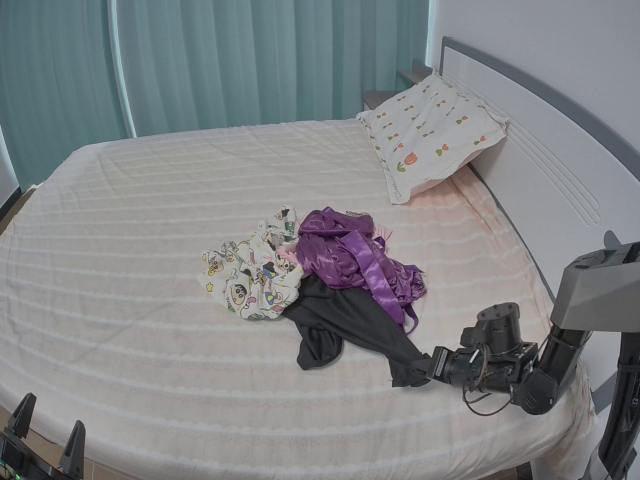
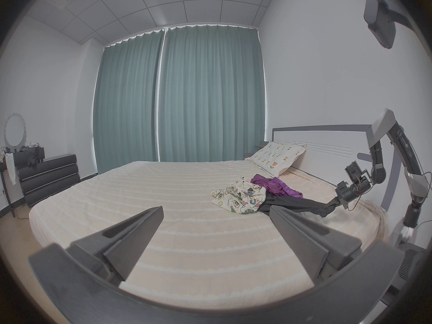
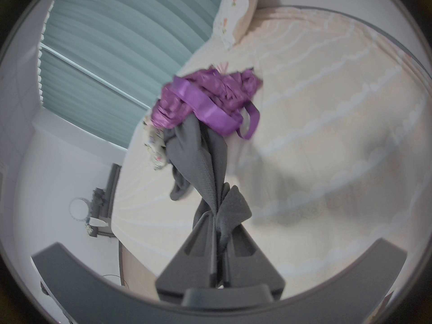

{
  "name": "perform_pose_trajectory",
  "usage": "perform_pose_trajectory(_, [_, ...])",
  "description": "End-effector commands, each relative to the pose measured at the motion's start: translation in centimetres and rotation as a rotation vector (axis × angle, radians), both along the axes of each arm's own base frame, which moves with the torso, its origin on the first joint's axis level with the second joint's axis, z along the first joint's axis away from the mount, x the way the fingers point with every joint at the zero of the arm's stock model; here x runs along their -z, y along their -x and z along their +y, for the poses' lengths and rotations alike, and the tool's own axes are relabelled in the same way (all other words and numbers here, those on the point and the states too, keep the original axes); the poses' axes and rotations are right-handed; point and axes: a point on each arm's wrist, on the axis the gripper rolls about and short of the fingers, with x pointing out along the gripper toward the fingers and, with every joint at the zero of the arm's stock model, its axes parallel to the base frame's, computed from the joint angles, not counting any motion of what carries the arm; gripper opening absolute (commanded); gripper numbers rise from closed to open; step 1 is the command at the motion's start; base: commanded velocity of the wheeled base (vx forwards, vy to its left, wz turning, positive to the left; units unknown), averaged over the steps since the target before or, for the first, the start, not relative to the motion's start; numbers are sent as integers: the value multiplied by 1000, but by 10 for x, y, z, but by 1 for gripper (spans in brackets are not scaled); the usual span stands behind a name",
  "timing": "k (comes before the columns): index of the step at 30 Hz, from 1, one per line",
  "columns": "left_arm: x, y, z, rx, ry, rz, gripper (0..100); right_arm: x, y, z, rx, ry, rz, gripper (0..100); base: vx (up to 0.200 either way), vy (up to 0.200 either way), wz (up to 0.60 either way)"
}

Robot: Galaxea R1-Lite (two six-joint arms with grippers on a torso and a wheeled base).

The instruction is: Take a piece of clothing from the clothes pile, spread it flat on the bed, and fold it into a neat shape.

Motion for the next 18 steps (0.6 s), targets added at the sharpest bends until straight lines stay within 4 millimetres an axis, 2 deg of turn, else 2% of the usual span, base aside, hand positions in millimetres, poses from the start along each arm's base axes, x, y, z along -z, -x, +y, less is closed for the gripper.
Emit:
perform_pose_trajectory(1, [5, 0, 0, 5, -6, -2, 100, -4, 47, -28, 41, -74, -29, 0, 0, 0, 0])
perform_pose_trajectory(6, [5, 0, 0, 5, -58, -5, 100, -6, 65, -34, 42, -82, -9, 0, 0, 0, 0])
perform_pose_trajectory(9, [5, 0, 0, 4, -55, -5, 100, -7, 64, -35, 54, -82, -18, 0, 0, 0, 0])
perform_pose_trajectory(11, [5, 0, 0, 4, -57, -5, 100, -16, 66, -37, 62, -96, -48, 0, 0, 0, 0])
perform_pose_trajectory(14, [5, 0, 0, 4, -54, -5, 100, -28, 60, -37, 68, -127, -109, 0, 0, 0, 0])
perform_pose_trajectory(18, [5, 0, 0, 4, -55, -5, 100, -34, 52, -36, 79, -138, -157, 0, 0, 0, 0])
